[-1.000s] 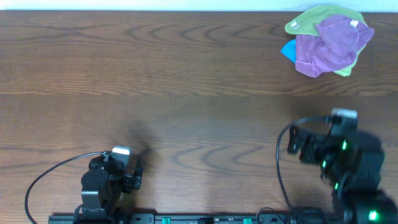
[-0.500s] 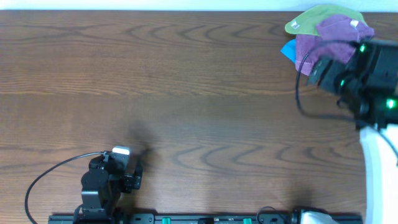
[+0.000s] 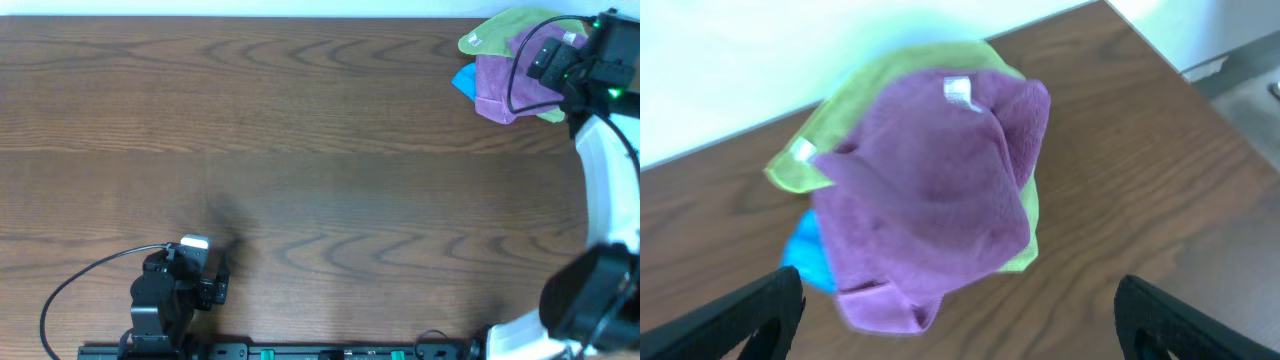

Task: Fold the cloth
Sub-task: 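Reach the right gripper to the cloth pile and grasp the purple cloth, then pull the purple cloth left out of the pile with the right gripper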

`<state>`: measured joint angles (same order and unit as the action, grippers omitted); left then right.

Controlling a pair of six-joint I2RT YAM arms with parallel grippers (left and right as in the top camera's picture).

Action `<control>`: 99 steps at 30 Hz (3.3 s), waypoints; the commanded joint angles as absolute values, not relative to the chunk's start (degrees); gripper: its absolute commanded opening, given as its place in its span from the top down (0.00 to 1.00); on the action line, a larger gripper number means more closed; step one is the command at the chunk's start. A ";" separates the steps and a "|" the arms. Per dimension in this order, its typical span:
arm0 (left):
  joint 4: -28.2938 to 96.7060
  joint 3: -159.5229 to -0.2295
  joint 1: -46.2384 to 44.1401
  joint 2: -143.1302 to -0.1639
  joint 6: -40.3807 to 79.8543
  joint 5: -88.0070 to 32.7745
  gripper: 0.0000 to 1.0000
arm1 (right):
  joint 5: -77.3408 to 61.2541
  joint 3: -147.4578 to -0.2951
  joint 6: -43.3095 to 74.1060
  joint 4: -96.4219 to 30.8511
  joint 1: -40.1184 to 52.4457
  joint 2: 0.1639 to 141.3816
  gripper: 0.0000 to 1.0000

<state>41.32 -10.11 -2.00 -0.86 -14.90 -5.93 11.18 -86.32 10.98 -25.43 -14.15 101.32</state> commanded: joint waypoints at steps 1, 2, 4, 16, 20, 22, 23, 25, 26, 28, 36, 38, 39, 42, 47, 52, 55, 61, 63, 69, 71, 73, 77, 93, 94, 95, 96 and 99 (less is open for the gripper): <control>42.61 -9.43 -2.17 -0.60 -15.25 -5.54 0.05 | 10.68 -87.22 8.78 -23.20 -15.14 107.07 0.01; 42.61 -9.43 -2.17 -0.60 -15.25 -5.56 0.05 | 10.39 -87.22 8.38 -22.48 -15.16 108.53 0.01; 42.61 -9.43 -2.17 -0.60 -15.25 -5.54 0.05 | 10.20 -87.22 8.03 -21.39 -15.14 111.77 0.01; 42.61 -9.43 -2.17 -0.60 -15.25 -5.54 0.05 | 9.61 -87.22 6.55 -12.10 -15.16 119.57 0.20; 42.61 -9.43 -2.17 -0.60 -15.25 -5.54 0.05 | 9.61 -87.22 6.55 -12.03 -15.09 119.57 0.64; 42.61 -9.43 -2.17 -0.60 -15.25 -5.54 0.05 | 9.63 -87.22 6.04 -13.54 -14.90 119.07 0.99; 42.61 -9.43 -2.17 -0.60 -15.25 -5.54 0.05 | 9.63 -87.22 5.85 -14.57 -14.63 118.61 0.99; 42.59 -9.45 -2.17 -0.60 -15.25 -5.54 0.05 | 9.61 -87.22 4.78 -17.04 -13.76 116.73 0.99; 42.61 -9.43 -2.17 -0.60 -15.25 -5.56 0.05 | 9.63 -87.22 3.70 -18.35 -12.97 115.07 0.99; 42.61 -9.43 -2.17 -0.60 -15.25 -5.54 0.05 | 9.65 -87.22 1.54 -19.86 -11.44 111.81 0.99; 42.61 -9.43 -2.17 -0.60 -15.25 -5.56 0.05 | 9.67 -87.22 0.56 -30.24 -4.62 97.08 0.99; 42.61 -9.43 -2.17 -0.60 -15.25 -5.54 0.05 | 9.65 -87.22 0.60 -33.61 -2.90 93.89 0.99; 42.61 -9.43 -2.17 -0.60 -15.25 -5.54 0.05 | 9.65 -87.22 0.60 -35.59 -1.80 92.14 0.99; 42.59 -9.43 -2.17 -0.60 -15.25 -5.54 0.05 | 9.69 -87.22 0.58 -41.34 1.30 87.37 0.99; 42.61 -9.43 -2.17 -0.60 -15.25 -5.54 0.05 | 9.43 -87.22 1.32 -53.12 6.66 79.22 0.99; 42.61 -9.43 -2.17 -0.60 -15.25 -5.54 0.05 | 4.10 -87.22 3.25 -64.69 12.84 71.44 0.99; 42.59 -9.43 -2.17 -0.60 -15.25 -5.56 0.05 | 0.32 -87.18 4.25 -68.86 15.64 69.30 0.99; 42.61 -9.43 -2.17 -0.60 -15.25 -5.54 0.05 | -7.33 -79.26 4.45 -66.83 21.30 69.12 0.99; 42.61 -9.43 -2.17 -0.60 -15.25 -5.54 0.05 | -7.81 -75.00 5.69 -62.94 23.09 69.25 0.99; 42.59 -9.43 -2.17 -0.60 -15.25 -5.54 0.05 | -12.12 -65.93 7.70 -46.92 27.31 72.36 0.99; 42.61 -9.43 -2.17 -0.60 -15.25 -5.54 0.05 | -12.51 -64.99 8.27 -42.13 28.56 75.26 0.99; 42.61 -9.43 -2.17 -0.60 -15.25 -5.54 0.05 | -12.73 -64.86 8.27 -35.79 30.28 80.34 0.99; 42.61 -9.43 -2.17 -0.60 -15.25 -5.54 0.05 | -7.22 -66.28 8.10 -10.66 32.01 94.48 0.05; 42.61 -9.43 -2.17 -0.60 -15.25 -5.54 0.05 | -9.69 -75.77 8.12 -34.50 32.16 97.67 0.05; 42.61 -9.43 -2.17 -0.60 -15.25 -5.54 0.05 | -9.69 -75.24 8.12 -34.00 32.47 98.02 0.12; 42.61 -9.43 -2.17 -0.60 -15.25 -5.54 0.05 | -9.69 -74.74 8.12 -33.04 32.64 98.48 0.15; 42.61 -9.43 -2.17 -0.60 -15.25 -5.56 0.05 | -9.74 -74.22 8.29 -31.57 32.71 99.15 0.17; 42.59 -9.43 -2.17 -0.60 -15.25 -5.56 0.05 | -10.76 -73.32 10.33 -25.89 32.60 102.63 0.20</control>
